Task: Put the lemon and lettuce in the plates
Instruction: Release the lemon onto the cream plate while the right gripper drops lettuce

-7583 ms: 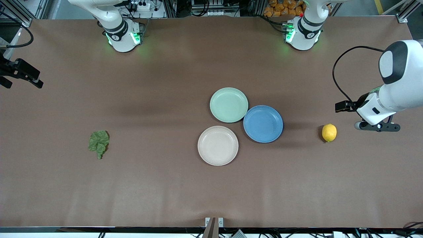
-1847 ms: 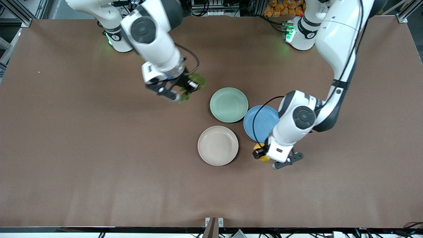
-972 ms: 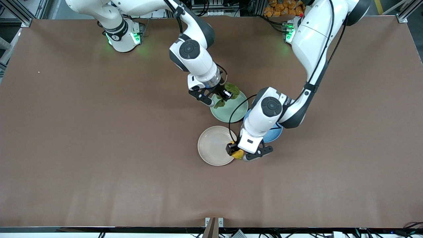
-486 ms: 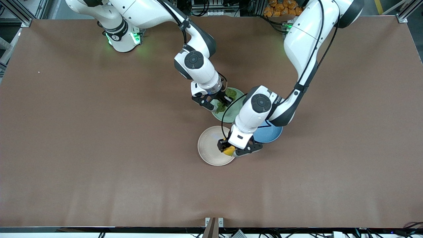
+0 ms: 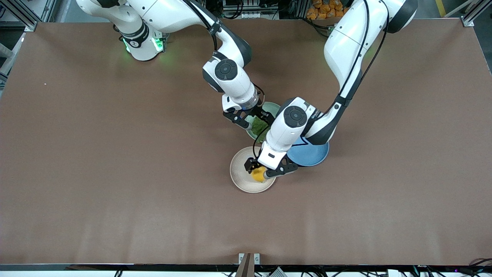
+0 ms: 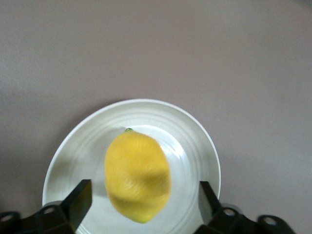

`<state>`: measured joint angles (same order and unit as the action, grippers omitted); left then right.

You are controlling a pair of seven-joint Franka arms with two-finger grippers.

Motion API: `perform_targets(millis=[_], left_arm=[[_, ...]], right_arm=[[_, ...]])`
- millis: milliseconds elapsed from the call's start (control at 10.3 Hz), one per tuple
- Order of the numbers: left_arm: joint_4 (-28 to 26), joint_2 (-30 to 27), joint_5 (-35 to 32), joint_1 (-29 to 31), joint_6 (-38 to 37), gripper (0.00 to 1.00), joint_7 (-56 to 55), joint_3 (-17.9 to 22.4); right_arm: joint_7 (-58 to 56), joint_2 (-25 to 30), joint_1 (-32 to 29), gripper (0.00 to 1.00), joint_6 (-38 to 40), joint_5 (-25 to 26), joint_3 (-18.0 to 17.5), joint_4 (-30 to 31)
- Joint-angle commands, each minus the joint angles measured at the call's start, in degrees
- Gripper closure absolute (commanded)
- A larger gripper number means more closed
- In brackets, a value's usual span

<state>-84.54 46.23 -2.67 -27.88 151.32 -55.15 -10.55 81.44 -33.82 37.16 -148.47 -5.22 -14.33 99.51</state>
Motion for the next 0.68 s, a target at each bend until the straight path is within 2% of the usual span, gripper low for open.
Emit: perform_targets(millis=[0,97,292,583], left_arm=[[0.26,-0.35,0.12,-0.25,0.38,0.0,-1.19,0.44],[-0.09,-1.05,-0.06,0.45,0.3,0.0,-1.1,0.53],[-0.53,-2.54,-0.41,4.92,-1.89,0.0,0.38,0.62],[-0.53,-6.84,-0.41,11.16,-14.78,0.0,9.59,0.53]], right_arm=[[1.09,8.55,-2.44,0.0,12.07,1.97,-0.44,0.51],[-0.57,12.86,-3.32,0.0,19.37,1.97,-0.52,0.51],[-6.79,18.94,-6.38,0.0,28.63,1.8,-0.87,0.59],[-12.61,26.06,-11.48,0.0,36.83,1.27,-1.14,0.59]])
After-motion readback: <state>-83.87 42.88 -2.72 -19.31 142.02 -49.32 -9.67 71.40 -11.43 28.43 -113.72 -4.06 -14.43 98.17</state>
